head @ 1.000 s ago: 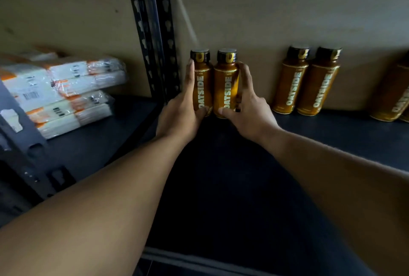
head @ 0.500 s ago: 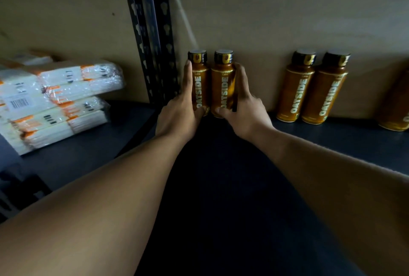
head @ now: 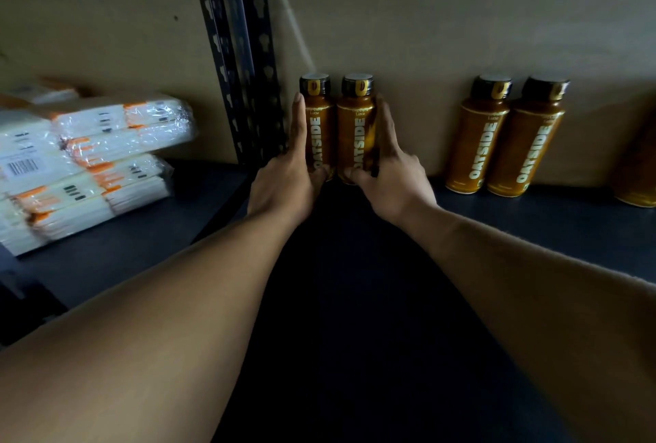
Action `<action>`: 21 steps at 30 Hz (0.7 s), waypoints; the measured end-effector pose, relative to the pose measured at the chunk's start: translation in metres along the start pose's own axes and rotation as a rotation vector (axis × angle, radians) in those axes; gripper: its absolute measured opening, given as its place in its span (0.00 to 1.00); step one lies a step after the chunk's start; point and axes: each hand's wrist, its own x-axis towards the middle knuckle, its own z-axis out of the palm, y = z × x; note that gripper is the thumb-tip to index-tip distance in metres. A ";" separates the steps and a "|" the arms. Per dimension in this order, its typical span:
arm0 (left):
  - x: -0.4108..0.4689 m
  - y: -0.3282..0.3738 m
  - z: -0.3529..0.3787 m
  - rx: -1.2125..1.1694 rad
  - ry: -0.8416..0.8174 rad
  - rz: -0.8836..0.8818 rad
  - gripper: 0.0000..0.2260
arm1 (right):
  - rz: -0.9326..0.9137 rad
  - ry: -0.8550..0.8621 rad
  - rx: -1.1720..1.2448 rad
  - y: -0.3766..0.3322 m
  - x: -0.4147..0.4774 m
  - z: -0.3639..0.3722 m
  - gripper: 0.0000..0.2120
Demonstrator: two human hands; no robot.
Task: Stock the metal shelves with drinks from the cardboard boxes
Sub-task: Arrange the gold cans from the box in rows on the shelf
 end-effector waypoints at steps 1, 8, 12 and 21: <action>0.000 0.000 0.000 0.002 -0.001 0.000 0.46 | 0.001 0.002 -0.004 0.000 0.000 0.000 0.49; -0.001 0.006 -0.003 0.009 -0.026 -0.043 0.45 | 0.005 0.030 -0.018 0.000 -0.001 0.001 0.49; -0.001 0.007 -0.003 0.007 -0.023 -0.045 0.46 | 0.020 0.036 -0.019 0.000 0.000 0.001 0.50; -0.005 0.008 -0.005 -0.020 -0.014 -0.049 0.48 | 0.049 0.009 0.011 -0.003 -0.003 0.000 0.50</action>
